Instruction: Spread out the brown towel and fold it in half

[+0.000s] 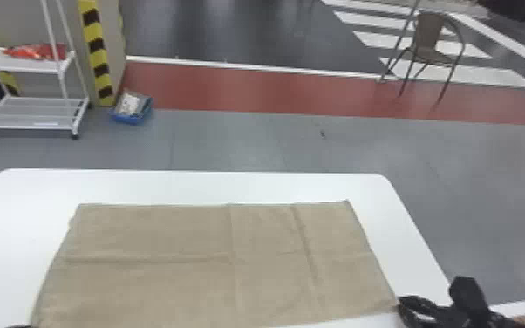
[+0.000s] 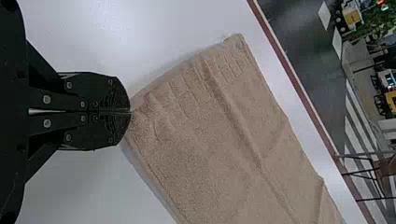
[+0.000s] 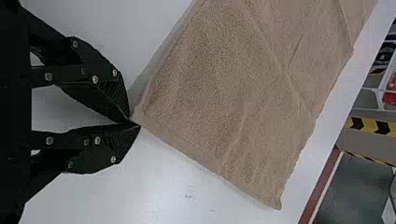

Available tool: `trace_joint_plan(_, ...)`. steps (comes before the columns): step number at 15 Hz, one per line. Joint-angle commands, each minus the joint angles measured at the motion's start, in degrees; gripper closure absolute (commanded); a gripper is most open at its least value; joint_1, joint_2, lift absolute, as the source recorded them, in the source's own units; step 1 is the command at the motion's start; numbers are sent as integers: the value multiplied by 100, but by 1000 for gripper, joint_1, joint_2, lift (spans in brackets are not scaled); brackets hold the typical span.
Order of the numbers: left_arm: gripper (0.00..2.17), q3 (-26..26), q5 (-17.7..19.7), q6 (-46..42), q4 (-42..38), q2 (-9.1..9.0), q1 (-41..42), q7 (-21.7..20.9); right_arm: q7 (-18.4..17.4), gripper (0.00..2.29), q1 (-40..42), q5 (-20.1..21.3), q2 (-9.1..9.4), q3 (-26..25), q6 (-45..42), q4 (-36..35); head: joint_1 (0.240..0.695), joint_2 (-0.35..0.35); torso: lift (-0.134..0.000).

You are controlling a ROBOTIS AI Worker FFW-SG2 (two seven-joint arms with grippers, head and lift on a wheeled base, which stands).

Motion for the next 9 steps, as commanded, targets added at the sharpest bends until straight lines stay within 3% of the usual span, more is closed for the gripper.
trace_joint_plan(1, 1436, 31, 0, 141, -127, 0, 35, 0, 91, 1355, 131, -75, 49, -126, 64, -286, 695, -217, 0)
trace_joint_plan(9, 1436, 268, 26, 334, -619, 0, 255, -26, 504, 1359, 482, -382, 383, -618, 363, -1393, 695, -211, 0)
